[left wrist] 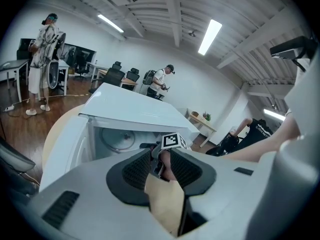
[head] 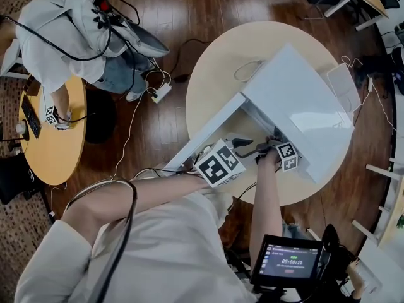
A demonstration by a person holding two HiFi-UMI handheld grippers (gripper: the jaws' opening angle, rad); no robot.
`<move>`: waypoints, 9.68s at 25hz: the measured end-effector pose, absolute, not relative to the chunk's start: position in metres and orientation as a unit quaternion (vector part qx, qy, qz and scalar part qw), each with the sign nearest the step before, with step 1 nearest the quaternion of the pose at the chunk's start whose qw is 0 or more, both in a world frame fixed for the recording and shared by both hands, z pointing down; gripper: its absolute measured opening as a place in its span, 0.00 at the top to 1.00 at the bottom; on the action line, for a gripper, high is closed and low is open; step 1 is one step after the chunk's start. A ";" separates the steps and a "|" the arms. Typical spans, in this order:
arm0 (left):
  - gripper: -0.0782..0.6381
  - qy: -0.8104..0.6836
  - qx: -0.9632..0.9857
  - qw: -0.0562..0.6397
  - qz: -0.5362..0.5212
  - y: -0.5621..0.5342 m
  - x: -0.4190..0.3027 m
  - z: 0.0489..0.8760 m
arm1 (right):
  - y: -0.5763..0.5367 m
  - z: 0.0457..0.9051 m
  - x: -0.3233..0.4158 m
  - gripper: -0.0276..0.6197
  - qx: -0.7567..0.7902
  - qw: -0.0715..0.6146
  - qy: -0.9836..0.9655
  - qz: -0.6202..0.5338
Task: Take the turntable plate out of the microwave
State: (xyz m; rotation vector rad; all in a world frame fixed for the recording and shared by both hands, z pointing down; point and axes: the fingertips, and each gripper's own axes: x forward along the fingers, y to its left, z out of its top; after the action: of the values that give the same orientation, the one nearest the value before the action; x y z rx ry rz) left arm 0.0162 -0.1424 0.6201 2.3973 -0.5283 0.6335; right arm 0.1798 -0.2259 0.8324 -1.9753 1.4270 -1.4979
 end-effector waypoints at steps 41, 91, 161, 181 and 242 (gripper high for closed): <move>0.71 -0.213 0.893 0.315 0.239 -0.136 0.005 0.630 | -0.220 0.847 0.186 0.92 -0.654 0.271 0.391 -0.589; 0.70 -0.365 0.772 0.481 0.197 -0.197 0.050 0.798 | -0.181 0.856 0.163 0.94 -0.572 0.351 0.388 -0.631; 0.78 -0.327 0.617 0.715 -0.032 -0.192 0.049 0.867 | -0.129 0.860 0.145 0.79 -0.569 0.312 0.445 -0.618; 0.84 -0.253 0.636 0.725 -0.075 -0.193 0.047 0.827 | -0.154 0.860 0.161 0.88 -0.539 0.403 0.431 -0.601; 0.84 -0.233 0.626 0.737 -0.105 -0.147 0.032 0.749 | -0.147 0.739 0.146 0.91 -0.481 0.395 0.517 -0.587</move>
State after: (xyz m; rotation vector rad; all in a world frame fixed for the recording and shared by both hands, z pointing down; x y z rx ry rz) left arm 0.0319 -0.1474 0.7493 1.3754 -0.5126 -0.2304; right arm 0.1458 -0.1470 0.7391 -1.2206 1.3112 -1.4878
